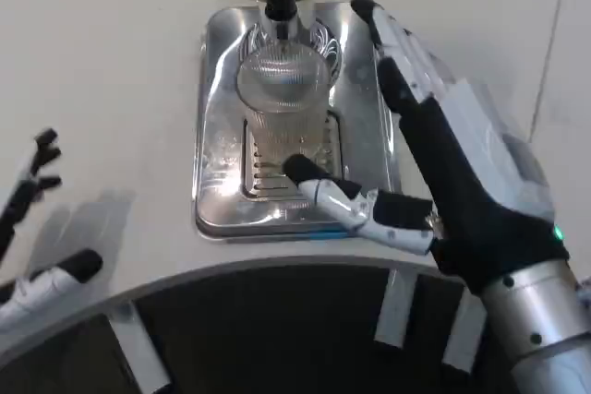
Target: Grasp the cup under the faucet to collect the drink, then remove the cup.
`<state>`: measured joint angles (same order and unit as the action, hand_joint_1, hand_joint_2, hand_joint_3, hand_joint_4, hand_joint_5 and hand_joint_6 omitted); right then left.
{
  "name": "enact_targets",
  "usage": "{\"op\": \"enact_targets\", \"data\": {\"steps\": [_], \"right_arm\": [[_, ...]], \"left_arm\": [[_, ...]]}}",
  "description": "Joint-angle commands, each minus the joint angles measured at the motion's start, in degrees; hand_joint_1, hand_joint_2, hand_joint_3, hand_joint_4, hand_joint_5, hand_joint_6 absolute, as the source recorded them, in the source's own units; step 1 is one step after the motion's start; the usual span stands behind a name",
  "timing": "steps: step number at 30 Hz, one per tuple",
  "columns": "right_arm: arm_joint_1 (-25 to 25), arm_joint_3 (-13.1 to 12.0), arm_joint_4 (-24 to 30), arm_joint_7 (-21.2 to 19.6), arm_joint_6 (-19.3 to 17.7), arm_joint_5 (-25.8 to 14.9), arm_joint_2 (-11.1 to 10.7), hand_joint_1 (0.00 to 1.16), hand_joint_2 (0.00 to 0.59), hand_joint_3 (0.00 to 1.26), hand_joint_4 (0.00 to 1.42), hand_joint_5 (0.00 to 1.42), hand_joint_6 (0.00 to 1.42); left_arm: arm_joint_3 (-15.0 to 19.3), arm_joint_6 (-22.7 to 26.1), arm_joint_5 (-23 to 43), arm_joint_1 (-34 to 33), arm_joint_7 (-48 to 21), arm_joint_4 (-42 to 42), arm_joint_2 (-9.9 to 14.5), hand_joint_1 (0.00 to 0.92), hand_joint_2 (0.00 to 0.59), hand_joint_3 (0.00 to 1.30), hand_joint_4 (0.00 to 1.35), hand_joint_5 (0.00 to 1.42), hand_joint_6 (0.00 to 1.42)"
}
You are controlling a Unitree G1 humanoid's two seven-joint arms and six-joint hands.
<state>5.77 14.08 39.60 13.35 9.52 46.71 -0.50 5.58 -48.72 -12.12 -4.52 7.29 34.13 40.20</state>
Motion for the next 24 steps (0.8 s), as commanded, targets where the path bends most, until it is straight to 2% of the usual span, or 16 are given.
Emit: {"op": "enact_targets", "data": {"steps": [1,5,12,19,24], "right_arm": [[4.14,-1.20,-0.56,1.30,1.53,-5.06,0.36,0.64,0.301,0.00,0.00,0.00,0.00],[7.06,-1.74,-1.86,0.97,2.21,-7.85,0.05,0.64,0.306,0.00,0.00,0.00,0.00],[12.62,-2.99,-7.09,0.11,3.33,-14.88,0.84,0.64,0.309,0.00,0.00,0.00,0.00],[17.42,-3.47,-11.35,-0.21,1.77,-21.42,0.10,0.64,0.313,0.00,0.00,0.00,0.00],[19.70,-2.61,-12.38,-0.33,0.65,-23.40,-0.88,0.65,0.315,0.00,0.00,0.00,0.00]], "left_arm": [[0.15,1.98,-0.45,4.26,-1.58,-4.83,-2.23,0.000,0.000,0.00,0.00,0.17,0.18],[0.56,3.29,-0.19,6.28,-2.67,-7.89,-3.74,0.000,0.002,0.00,0.00,0.16,0.19],[1.69,3.18,-1.25,8.34,-2.06,-9.94,-4.80,0.000,0.012,0.00,0.00,0.14,0.17],[2.67,2.22,-1.04,9.35,-2.33,-8.78,-5.09,0.000,0.014,0.00,0.00,0.14,0.17],[3.18,1.09,-0.84,9.31,-1.71,-8.16,-5.77,0.000,0.021,0.00,0.00,0.16,0.19]]}}
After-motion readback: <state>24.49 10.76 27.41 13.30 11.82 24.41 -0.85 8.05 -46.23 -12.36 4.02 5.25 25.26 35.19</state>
